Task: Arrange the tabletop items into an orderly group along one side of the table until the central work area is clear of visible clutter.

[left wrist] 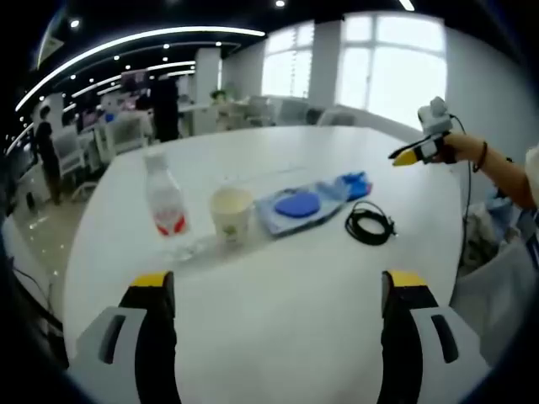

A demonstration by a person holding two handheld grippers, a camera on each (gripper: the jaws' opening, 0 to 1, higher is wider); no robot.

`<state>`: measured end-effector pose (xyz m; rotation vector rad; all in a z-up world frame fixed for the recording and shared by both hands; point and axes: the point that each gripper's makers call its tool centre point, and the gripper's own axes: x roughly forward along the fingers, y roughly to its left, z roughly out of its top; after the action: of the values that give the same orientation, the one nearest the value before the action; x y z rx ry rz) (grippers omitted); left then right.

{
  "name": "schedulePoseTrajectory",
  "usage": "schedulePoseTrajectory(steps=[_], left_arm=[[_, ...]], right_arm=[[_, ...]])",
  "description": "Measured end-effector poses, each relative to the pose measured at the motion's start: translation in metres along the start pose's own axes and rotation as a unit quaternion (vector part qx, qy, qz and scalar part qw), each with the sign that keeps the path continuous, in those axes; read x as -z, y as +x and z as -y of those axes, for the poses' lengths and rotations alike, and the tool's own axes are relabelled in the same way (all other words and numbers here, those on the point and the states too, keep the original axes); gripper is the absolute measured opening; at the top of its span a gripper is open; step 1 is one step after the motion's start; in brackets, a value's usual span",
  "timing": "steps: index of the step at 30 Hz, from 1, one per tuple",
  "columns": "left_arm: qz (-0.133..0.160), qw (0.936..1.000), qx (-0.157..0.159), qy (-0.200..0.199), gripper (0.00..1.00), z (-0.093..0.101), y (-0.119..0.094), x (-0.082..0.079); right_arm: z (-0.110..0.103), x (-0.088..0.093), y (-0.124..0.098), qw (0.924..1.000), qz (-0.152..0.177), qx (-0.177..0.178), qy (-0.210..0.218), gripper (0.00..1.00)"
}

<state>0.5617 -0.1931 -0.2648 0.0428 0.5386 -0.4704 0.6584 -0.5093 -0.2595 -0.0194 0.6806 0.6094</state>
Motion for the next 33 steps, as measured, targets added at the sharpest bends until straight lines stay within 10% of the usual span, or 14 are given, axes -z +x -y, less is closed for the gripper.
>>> schedulePoseTrajectory(steps=[18,33], left_arm=[[0.007,0.9998,0.003,0.017,0.99,0.016,-0.038,0.009],[0.006,0.9998,0.005,0.018,0.99,0.037,-0.060,0.035]], right_arm=[[-0.104,0.020,-0.058,0.9957,0.060,-0.050,-0.051,1.00],[-0.144,0.059,-0.074,0.9934,0.080,-0.058,-0.058,1.00]])
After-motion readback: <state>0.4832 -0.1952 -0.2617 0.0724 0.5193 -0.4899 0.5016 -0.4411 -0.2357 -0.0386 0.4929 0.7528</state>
